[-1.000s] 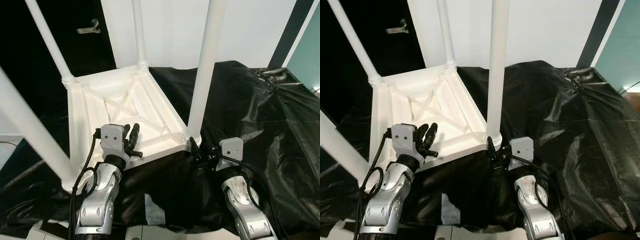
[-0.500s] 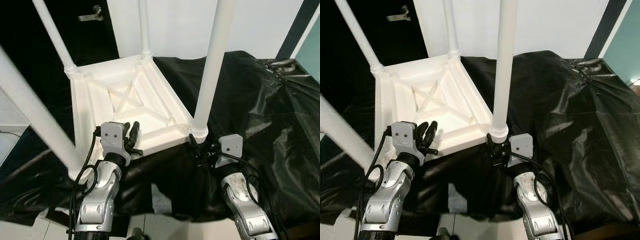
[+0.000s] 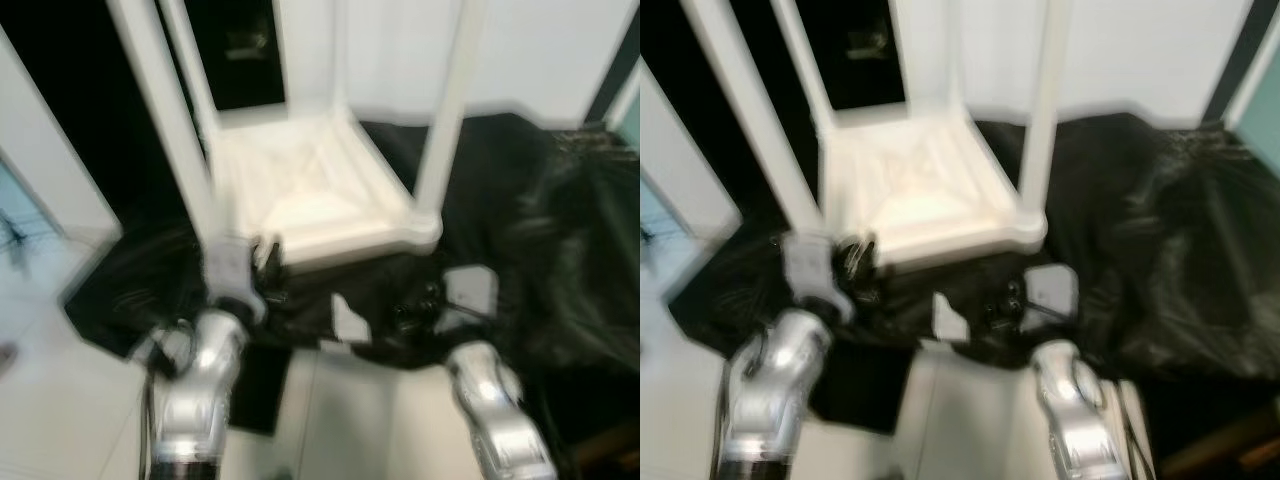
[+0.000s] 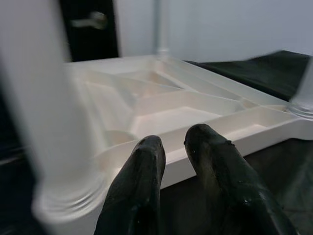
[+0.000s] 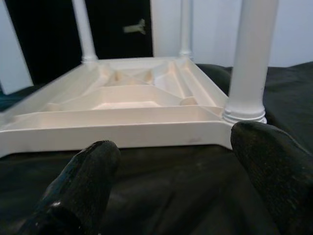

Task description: Building children table

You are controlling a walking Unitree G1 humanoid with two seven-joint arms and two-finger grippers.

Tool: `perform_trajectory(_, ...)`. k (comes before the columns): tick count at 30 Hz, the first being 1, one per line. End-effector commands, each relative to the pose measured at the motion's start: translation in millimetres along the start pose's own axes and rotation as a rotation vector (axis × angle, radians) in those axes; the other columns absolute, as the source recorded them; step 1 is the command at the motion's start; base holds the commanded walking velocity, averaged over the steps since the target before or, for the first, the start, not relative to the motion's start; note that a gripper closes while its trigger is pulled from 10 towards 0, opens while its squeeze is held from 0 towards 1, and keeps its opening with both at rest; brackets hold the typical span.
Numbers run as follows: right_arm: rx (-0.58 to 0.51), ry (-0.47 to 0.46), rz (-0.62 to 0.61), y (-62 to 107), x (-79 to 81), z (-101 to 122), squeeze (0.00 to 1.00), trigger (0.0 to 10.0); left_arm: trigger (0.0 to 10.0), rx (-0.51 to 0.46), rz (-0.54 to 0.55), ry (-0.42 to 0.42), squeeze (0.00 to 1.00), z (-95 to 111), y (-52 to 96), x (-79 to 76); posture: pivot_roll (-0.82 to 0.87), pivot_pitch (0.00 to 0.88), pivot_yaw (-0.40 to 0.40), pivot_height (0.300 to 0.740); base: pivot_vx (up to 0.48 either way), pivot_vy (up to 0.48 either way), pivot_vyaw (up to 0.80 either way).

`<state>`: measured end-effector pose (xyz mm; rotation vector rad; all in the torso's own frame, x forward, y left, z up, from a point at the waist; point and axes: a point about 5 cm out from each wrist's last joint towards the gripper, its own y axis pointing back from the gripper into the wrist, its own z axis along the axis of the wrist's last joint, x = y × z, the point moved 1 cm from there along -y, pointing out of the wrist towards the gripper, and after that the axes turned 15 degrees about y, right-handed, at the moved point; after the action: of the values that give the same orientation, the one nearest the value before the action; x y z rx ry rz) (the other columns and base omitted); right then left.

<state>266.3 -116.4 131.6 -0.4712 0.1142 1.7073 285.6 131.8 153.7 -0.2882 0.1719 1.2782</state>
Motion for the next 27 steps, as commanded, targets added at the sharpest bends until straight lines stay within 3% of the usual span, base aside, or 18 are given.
perform_trajectory(1, 0.014, 0.013, -0.011, 1.0, -5.2, -4, 0.0, 10.0, 10.0, -0.012, -0.001, -0.003, 0.0, 1, -1.3, -1.6, 0.06, 0.0, 0.025, 0.74, 0.0, 0.0, 0.0)
perform_trajectory(10, 0.005, 0.021, -0.021, -3.5, -13.5, -2, 0.0, 10.0, 10.0, -0.014, -0.001, -0.037, 0.0, 3, -4.5, -1.0, 0.06, 0.0, 0.013, 0.74, 0.0, 0.0, 0.0)
perform_trajectory(21, -0.009, 0.042, -0.032, -13.2, -27.9, 0, 0.0, 10.0, 10.0, -0.048, -0.021, -0.095, 0.0, 13, -19.4, 0.9, 0.06, 0.0, -0.008, 0.74, 0.0, 0.0, 0.0)
perform_trajectory(27, -0.002, 0.054, -0.043, -18.9, -36.8, -2, 0.0, 10.0, 10.0, -0.06, 0.006, -0.115, 0.0, 16, -28.5, 9.6, 0.05, 0.0, -0.004, 0.74, 0.0, 0.0, 0.0)
